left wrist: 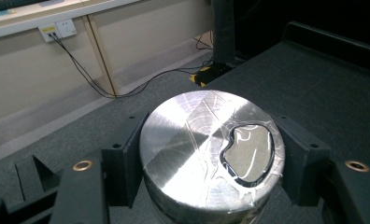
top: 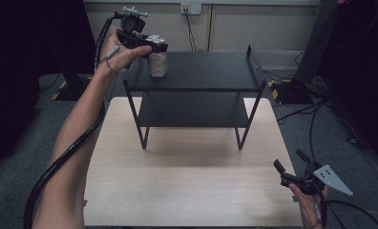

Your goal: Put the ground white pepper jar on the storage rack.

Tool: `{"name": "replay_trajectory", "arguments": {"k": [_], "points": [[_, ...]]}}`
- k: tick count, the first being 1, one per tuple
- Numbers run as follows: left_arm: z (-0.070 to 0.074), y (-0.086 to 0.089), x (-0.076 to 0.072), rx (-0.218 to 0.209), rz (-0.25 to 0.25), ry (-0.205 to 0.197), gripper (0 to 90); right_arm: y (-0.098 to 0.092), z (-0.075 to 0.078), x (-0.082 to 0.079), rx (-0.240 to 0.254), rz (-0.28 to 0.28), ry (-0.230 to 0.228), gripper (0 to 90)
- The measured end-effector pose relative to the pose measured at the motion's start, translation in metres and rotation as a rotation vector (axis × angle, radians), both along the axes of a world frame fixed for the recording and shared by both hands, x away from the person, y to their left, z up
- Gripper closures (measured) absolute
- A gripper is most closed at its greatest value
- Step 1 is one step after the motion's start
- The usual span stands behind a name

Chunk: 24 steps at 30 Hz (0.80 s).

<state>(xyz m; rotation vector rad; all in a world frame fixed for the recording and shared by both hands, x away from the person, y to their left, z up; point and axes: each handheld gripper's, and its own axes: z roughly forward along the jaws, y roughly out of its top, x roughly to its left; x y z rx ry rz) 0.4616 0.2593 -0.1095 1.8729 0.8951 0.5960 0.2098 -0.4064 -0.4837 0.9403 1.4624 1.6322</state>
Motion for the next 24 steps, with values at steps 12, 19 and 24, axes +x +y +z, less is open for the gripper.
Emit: {"name": "replay_trajectory", "arguments": {"k": [12, 19, 24], "points": [[0.020, 0.017, -0.029, -0.105, -0.005, -0.073, 5.9, 0.000, 0.000, 0.000, -0.001, 0.001, -0.003, 1.4], [0.031, 0.027, -0.065, -0.074, -0.055, -0.111, 5.9, 0.002, 0.001, 0.000, -0.007, 0.002, -0.002, 1.5], [0.025, 0.037, -0.090, -0.057, -0.124, -0.134, 5.9, 0.003, 0.002, 0.000, -0.008, 0.006, -0.001, 1.6]]}}
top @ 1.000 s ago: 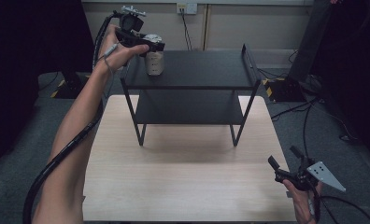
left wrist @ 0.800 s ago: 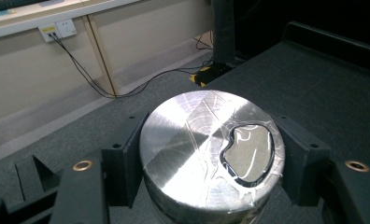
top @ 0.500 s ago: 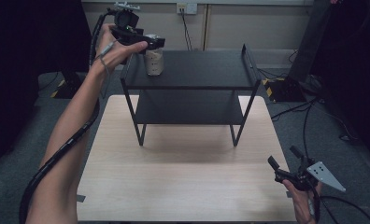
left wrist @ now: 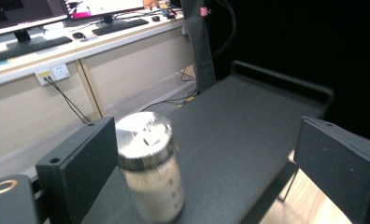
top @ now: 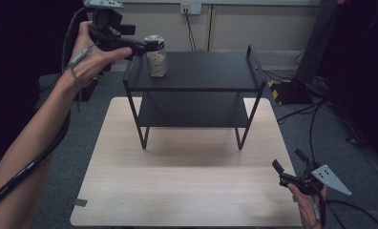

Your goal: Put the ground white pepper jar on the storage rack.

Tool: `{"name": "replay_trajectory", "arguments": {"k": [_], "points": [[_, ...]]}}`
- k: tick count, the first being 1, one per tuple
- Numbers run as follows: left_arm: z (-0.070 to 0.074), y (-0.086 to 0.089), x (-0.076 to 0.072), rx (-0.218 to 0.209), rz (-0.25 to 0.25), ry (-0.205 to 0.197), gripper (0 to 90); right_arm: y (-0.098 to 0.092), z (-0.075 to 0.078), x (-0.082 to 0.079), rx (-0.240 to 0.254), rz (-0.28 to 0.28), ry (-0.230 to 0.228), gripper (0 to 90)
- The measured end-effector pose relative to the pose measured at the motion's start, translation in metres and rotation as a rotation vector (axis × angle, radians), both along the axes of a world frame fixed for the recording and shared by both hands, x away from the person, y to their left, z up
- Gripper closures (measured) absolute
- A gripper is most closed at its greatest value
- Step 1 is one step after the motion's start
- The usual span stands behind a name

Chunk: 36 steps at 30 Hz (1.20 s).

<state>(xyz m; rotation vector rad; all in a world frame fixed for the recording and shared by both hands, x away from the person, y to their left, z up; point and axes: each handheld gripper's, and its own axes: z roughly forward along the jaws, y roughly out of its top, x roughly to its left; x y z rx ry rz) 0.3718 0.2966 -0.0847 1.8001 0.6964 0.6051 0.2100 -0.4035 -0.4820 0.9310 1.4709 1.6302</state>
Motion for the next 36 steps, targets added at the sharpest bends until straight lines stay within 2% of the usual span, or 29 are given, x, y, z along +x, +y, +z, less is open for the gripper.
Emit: {"name": "replay_trajectory", "arguments": {"k": [2, 4, 6, 8, 10, 15, 19, 22, 24, 30, 31, 33, 35, 36], "points": [[-0.005, 0.004, -0.008, 0.009, -0.032, -0.006, 5.9, 0.001, 0.000, 0.000, -0.002, 0.001, 0.001, 1.7], [-0.013, 0.011, -0.014, -0.014, -0.076, -0.001, 6.0, 0.001, 0.001, 0.000, -0.006, 0.003, 0.001, 1.7], [-0.020, 0.014, -0.026, 0.010, -0.088, -0.015, 6.2, 0.002, 0.001, 0.000, -0.007, 0.007, 0.007, 1.8], [-0.028, 0.019, -0.032, 0.000, -0.105, -0.008, 6.2, 0.003, 0.002, 0.000, -0.011, 0.011, 0.002, 2.0], [-0.033, 0.021, -0.040, 0.043, -0.120, -0.012, 6.2, 0.003, 0.002, 0.000, -0.011, 0.012, 0.003, 2.1], [-0.053, 0.023, -0.059, 0.103, -0.150, -0.001, 6.4, 0.004, 0.002, 0.001, -0.015, 0.013, 0.006, 2.2], [-0.080, 0.022, -0.070, 0.131, -0.200, 0.017, 6.5, 0.004, 0.002, 0.001, -0.023, 0.014, 0.013, 2.1], [-0.096, 0.021, -0.076, 0.152, -0.218, 0.030, 6.6, 0.005, 0.003, 0.001, -0.026, 0.015, 0.015, 2.2], [-0.105, 0.023, -0.076, 0.141, -0.227, 0.049, 6.6, 0.005, 0.003, 0.001, -0.026, 0.016, 0.014, 2.2], [-0.114, 0.026, -0.079, 0.143, -0.219, 0.059, 7.0, 0.007, 0.003, 0.002, -0.024, 0.017, 0.015, 2.2], [-0.116, 0.028, -0.077, 0.126, -0.222, 0.072, 7.0, 0.007, 0.003, 0.001, -0.025, 0.018, 0.016, 2.2], [-0.115, 0.025, -0.079, 0.165, -0.212, 0.056, 7.2, 0.007, 0.003, 0.001, -0.024, 0.019, 0.015, 2.2], [-0.118, 0.030, -0.077, 0.132, -0.216, 0.073, 7.1, 0.007, 0.003, 0.000, -0.023, 0.017, 0.012, 2.2], [-0.118, 0.029, -0.079, 0.146, -0.209, 0.063, 7.2, 0.007, 0.003, 0.000, -0.024, 0.017, 0.011, 2.2]]}}
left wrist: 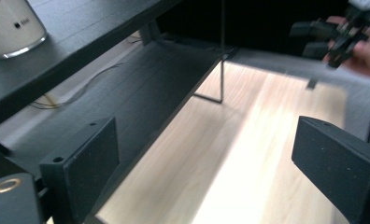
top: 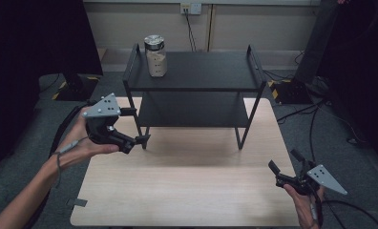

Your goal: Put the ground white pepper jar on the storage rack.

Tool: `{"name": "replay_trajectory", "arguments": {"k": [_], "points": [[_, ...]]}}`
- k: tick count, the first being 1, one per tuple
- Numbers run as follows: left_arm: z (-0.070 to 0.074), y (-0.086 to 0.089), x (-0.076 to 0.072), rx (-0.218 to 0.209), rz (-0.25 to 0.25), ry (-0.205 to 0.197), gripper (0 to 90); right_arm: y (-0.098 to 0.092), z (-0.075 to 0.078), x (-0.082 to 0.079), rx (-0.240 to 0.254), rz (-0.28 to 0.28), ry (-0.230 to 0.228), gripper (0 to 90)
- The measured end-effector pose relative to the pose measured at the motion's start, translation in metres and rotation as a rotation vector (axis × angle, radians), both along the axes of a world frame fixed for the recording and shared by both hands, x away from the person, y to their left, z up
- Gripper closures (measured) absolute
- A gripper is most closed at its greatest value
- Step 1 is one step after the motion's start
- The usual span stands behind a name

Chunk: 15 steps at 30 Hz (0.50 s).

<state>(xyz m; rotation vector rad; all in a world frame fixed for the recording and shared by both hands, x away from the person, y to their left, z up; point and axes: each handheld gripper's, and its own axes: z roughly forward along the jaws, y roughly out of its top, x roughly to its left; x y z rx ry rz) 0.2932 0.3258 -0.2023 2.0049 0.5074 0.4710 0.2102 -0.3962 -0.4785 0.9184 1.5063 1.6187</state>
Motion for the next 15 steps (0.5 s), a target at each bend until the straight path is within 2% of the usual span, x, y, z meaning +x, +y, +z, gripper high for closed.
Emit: {"name": "replay_trajectory", "arguments": {"k": [4, 5, 7, 9, 11, 15], "points": [[-0.0007, 0.0000, -0.0001, 0.017, 0.014, 0.002, 7.2, 0.0003, -0.0003, 0.0008, -0.002, 0.004, 0.004, 2.2], [-0.0020, 0.0004, 0.0007, 0.009, 0.016, 0.011, 7.2, 0.0002, -0.0003, 0.0010, -0.004, 0.005, 0.005, 2.2], [-0.0020, -0.0016, 0.0008, 0.028, 0.014, 0.005, 7.2, 0.0000, -0.0004, 0.0011, -0.003, 0.006, 0.005, 2.2], [-0.0039, -0.0008, 0.0027, 0.014, 0.012, 0.016, 7.2, 0.0000, -0.0005, 0.0011, -0.002, 0.004, 0.005, 2.2], [-0.0046, -0.0025, 0.0039, 0.030, 0.011, 0.012, 7.3, 0.0002, -0.0003, 0.0011, -0.002, 0.006, 0.006, 2.2], [-0.0063, -0.0024, 0.0048, 0.028, 0.013, 0.013, 7.4, -0.0001, -0.0003, 0.0008, -0.001, 0.006, 0.005, 2.2]]}}
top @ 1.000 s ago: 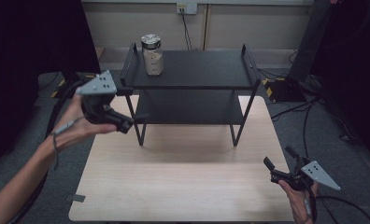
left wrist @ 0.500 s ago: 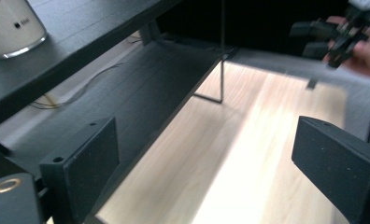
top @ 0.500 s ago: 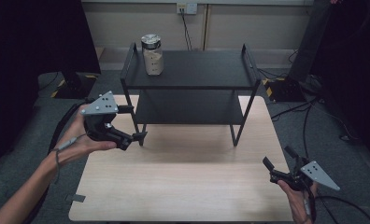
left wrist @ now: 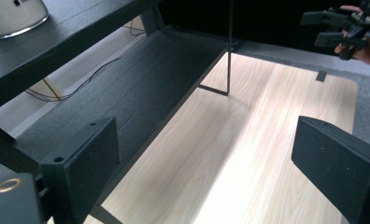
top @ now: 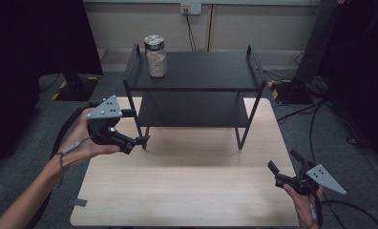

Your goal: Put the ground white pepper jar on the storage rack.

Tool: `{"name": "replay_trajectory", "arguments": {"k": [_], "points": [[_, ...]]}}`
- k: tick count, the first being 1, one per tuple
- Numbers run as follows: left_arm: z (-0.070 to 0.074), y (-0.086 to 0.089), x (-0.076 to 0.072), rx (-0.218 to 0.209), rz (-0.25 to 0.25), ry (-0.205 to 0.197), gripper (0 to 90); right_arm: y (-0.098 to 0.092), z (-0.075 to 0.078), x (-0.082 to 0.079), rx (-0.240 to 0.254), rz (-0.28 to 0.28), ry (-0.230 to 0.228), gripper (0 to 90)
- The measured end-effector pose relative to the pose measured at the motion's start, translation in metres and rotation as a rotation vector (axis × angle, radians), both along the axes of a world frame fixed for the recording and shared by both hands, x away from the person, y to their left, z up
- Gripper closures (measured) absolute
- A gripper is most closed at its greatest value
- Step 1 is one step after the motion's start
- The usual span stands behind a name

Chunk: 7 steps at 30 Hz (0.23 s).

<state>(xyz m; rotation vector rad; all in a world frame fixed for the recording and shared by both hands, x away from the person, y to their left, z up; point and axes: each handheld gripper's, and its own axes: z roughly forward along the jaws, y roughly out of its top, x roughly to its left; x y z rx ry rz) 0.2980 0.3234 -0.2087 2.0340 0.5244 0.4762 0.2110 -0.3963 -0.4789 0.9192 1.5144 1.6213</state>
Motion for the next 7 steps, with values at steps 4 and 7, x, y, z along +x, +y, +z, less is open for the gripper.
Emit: {"name": "replay_trajectory", "arguments": {"k": [4, 7], "points": [[-0.0001, 0.0009, 0.0013, -0.002, -0.001, 0.004, 7.3, -0.0005, -0.0004, -0.0002, 0.001, -0.003, -0.001, 2.2], [-0.0006, 0.0008, 0.0014, -0.001, 0.002, 0.001, 7.4, -0.0006, -0.0004, 0.0004, 0.001, -0.001, -0.002, 2.2]]}}
